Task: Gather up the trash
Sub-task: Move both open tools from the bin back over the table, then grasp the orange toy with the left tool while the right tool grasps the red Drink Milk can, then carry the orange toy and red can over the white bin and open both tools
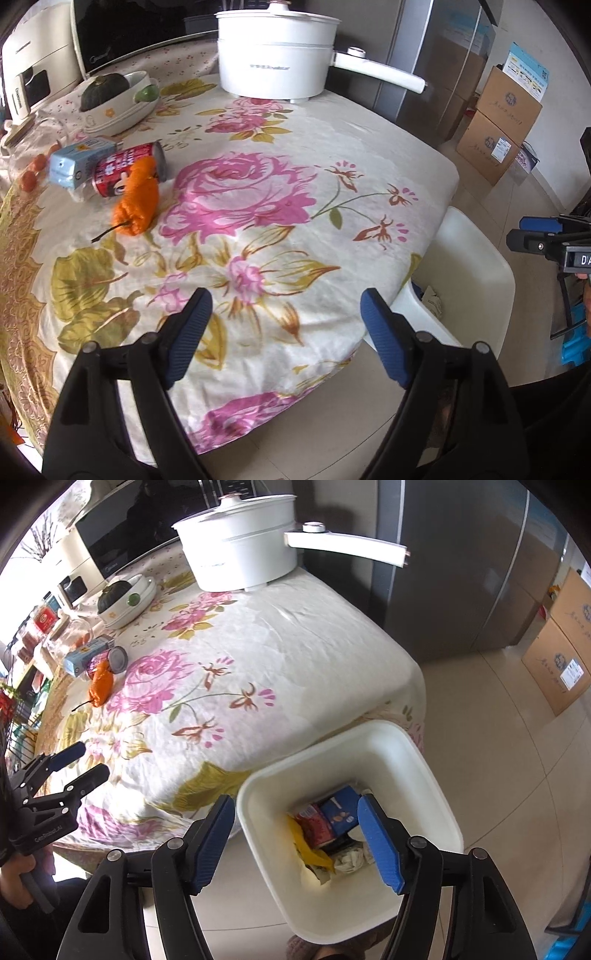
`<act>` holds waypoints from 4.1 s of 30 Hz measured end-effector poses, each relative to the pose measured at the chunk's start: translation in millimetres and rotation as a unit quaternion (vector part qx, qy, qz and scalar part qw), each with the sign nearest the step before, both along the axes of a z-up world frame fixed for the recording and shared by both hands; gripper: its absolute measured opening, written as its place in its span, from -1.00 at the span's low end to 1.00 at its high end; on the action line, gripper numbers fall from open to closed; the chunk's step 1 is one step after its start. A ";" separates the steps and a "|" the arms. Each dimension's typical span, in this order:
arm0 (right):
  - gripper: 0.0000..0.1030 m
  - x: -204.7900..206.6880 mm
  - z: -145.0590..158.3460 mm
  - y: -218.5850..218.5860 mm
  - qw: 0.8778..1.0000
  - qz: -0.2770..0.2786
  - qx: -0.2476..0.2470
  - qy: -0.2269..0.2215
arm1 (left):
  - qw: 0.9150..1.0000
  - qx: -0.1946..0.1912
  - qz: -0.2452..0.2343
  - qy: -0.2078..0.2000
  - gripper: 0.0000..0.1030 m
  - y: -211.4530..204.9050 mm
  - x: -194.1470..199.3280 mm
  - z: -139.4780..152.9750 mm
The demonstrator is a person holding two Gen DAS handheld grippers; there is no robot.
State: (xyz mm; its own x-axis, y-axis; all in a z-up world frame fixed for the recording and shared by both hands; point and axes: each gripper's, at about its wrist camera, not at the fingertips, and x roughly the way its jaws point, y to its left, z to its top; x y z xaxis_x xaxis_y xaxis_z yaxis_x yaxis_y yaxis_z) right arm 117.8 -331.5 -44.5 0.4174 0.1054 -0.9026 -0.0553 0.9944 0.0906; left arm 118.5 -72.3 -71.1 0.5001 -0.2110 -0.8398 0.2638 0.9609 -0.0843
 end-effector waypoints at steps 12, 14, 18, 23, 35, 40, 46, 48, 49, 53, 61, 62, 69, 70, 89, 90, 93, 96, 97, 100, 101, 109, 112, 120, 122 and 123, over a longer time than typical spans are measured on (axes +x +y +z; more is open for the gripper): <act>0.51 36.0 0.9 78.1 0.999 0.035 0.002 -0.004 | 0.994 0.023 0.098 0.036 0.79 88.6 24.2 -6.2; 0.51 42.7 0.2 89.4 0.999 0.040 -0.001 -0.006 | 0.994 0.022 0.106 0.030 0.79 101.2 35.7 -2.2; 0.52 55.3 -4.8 107.9 0.999 0.051 -0.005 -0.002 | 0.992 0.014 0.120 0.032 0.79 115.2 58.4 -6.6; 0.52 67.7 -14.1 118.9 0.998 0.055 -0.022 0.007 | 0.991 0.000 0.130 0.035 0.79 113.7 89.0 -23.5; 0.52 81.6 -28.1 115.5 0.998 0.045 -0.028 0.026 | 0.990 -0.003 0.137 0.027 0.21 105.2 127.7 -52.3; 0.52 79.6 -28.0 113.7 0.998 0.041 -0.030 0.025 | 0.990 -0.033 0.133 0.043 -0.31 107.6 121.2 -45.7; 0.52 74.4 -24.8 124.4 0.998 0.059 -0.025 0.030 | 0.984 -0.076 0.148 0.059 -0.36 129.2 92.1 -19.4; 0.52 78.3 -22.6 137.1 0.997 0.071 -0.016 0.039 | 0.983 -0.086 0.153 0.050 -0.36 140.5 80.9 -4.1; 0.52 81.1 -21.5 144.4 0.996 0.077 -0.009 0.043 | 0.983 -0.086 0.156 0.044 -0.36 146.5 74.8 3.1; 0.52 100.9 -14.6 187.0 0.991 0.122 -0.009 0.046 | 0.977 -0.108 0.181 0.038 -0.36 175.5 55.1 20.5; 0.58 159.7 -19.0 273.0 0.977 0.204 -0.050 0.034 | 0.967 -0.131 0.216 0.022 -0.36 217.6 33.8 34.8; 0.58 166.0 -20.9 283.2 0.975 0.212 -0.057 0.034 | 0.967 -0.133 0.217 0.021 -0.36 221.0 32.7 36.0; 0.58 198.8 -27.6 350.5 0.951 0.284 -0.120 0.001 | 0.963 -0.152 0.222 0.018 -0.36 237.6 26.1 40.4; 0.58 202.4 -29.2 357.2 0.949 0.290 -0.123 -0.003 | 0.963 -0.151 0.223 0.017 -0.36 239.9 25.3 40.7; 0.25 182.6 -59.7 369.7 0.923 0.348 -0.162 -0.001 | 0.953 -0.180 0.242 0.028 -0.36 257.1 16.7 39.0; 0.25 177.8 -57.2 366.0 0.924 0.349 -0.157 0.000 | 0.954 -0.181 0.239 0.027 -0.36 254.6 16.0 39.8; 0.24 160.0 -47.9 350.1 0.929 0.343 -0.140 0.002 | 0.956 -0.184 0.228 0.025 -0.36 246.0 14.3 42.3; 0.23 141.5 -39.7 332.7 0.934 0.332 -0.134 0.002 | 0.957 -0.191 0.218 0.025 -0.36 237.1 11.9 43.4; 0.22 135.1 -37.0 327.2 0.936 0.327 -0.131 0.002 | 0.958 -0.193 0.213 0.025 -0.36 233.7 11.7 43.9; 0.21 117.4 -28.4 308.0 0.945 0.308 -0.110 0.002 | 0.962 -0.187 0.197 0.024 -0.36 220.8 9.6 45.4; 0.20 111.4 -25.4 301.2 0.947 0.302 -0.106 0.000 | 0.964 -0.183 0.191 0.023 -0.36 216.3 8.6 45.6; 0.16 67.3 -15.0 243.8 0.962 0.259 -0.082 -0.010 | 0.974 -0.163 0.156 0.035 -0.36 182.0 4.2 37.7; 0.16 53.5 -14.4 219.8 0.968 0.240 -0.072 -0.011 | 0.975 -0.168 0.140 0.045 -0.36 166.2 6.2 33.2; 0.15 42.8 -13.8 147.6 0.987 0.157 -0.029 -0.009 | 0.983 -0.148 0.092 0.052 -0.36 115.2 10.1 22.8; 0.15 44.1 -15.0 131.9 0.991 0.131 -0.024 0.000 | 0.984 -0.150 0.077 0.056 -0.36 100.6 10.8 20.2; 0.15 43.6 -14.0 125.4 0.992 0.124 -0.022 -0.002 | 0.985 -0.149 0.069 0.057 -0.36 93.2 11.2 18.7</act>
State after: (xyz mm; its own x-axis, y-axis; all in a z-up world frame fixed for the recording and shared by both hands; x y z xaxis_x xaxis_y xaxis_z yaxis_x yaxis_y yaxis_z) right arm 161.5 -206.1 -58.6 0.3866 0.1668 -0.9070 -0.2999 0.9528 0.0474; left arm 129.7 20.9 -52.3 0.4474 -0.3936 -0.8030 0.1054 0.9149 -0.3897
